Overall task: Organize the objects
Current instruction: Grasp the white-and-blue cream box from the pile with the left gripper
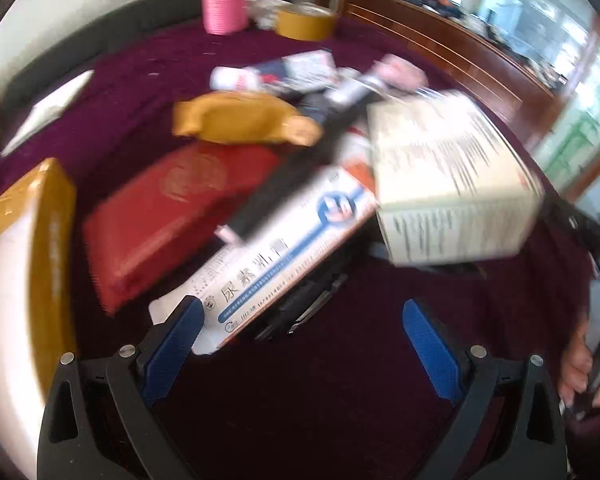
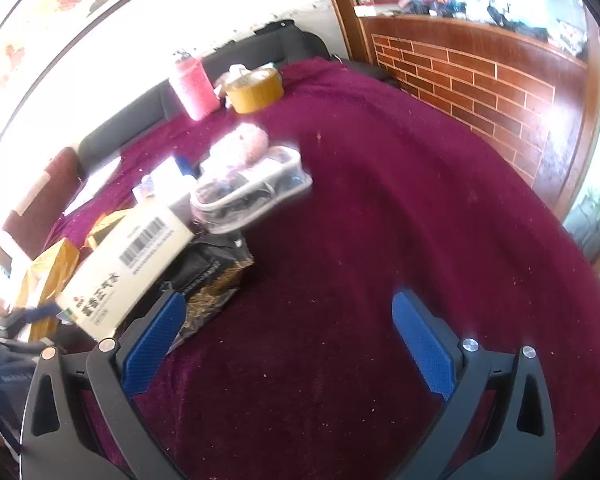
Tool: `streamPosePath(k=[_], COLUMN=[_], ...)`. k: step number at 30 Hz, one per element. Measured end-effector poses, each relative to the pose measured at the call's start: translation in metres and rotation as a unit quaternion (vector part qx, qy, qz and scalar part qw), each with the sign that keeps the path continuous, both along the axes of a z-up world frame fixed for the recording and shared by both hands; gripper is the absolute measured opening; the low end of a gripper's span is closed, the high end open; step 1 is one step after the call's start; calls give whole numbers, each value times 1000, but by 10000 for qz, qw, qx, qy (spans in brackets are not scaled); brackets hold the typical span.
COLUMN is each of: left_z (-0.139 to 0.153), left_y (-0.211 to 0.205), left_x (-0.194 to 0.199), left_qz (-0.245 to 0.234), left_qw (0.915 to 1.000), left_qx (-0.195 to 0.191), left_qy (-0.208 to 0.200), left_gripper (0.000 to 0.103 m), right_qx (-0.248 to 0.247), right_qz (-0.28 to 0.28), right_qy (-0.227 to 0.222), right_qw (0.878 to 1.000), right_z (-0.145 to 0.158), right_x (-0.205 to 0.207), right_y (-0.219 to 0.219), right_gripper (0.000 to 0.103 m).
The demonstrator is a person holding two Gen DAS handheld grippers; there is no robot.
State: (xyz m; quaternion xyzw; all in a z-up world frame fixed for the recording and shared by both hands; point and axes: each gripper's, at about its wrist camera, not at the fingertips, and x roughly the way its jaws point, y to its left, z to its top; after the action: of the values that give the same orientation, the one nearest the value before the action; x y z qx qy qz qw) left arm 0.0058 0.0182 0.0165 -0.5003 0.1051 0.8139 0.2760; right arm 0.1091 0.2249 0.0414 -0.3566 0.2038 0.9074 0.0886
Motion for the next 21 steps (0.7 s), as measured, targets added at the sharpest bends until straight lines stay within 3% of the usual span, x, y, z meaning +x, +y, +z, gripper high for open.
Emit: streamPosePath(k=[3,4,8,10,13,16,17,19,20,21], left_z=[14,18,25,27,30,13,5,5,6,8], left_y=[1,1,-3,-4,0,9,12,9,4,0], left_x=[22,27,29,26,17,9,2,-1,-1,1], left_qz=[-536,-543,-227,-135,-343,-606,-651,-657,-623,-593], left_qw=[9963,9958,9994,9989,9964,9947,9952,9977,9979,9978], left_qx=[594,653,179,127,-155,-569,-603,-140,104,227], left_qy=[-323,-341,209,431,756,601,410,66,-148,-196], left_gripper=[80,80,80,80,80,79,70,41,21,18], right_qx=[-170,-227,-466,-478,-461,-417,-414,-433,-454,-470], right_qz=[15,14,46,13,39,-15,-41,-75,-114,-137], right_qy=[84,88,50,21,29,4,-17,-10,-3,4], right_qw=[9998,9997,9989,9989,9989,9991,9991,9990,9989,9988], right_z=[-1,-3,-7,-7,-8,-8,-8,-10,-10,-11], right_x=[1,0,-2,-3,-3,-5,-6,-6,-6,-6], right_y=[6,8,16,17,16,14,14,16,17,18], right_gripper=[103,103,103,103,103,103,103,103,103,103])
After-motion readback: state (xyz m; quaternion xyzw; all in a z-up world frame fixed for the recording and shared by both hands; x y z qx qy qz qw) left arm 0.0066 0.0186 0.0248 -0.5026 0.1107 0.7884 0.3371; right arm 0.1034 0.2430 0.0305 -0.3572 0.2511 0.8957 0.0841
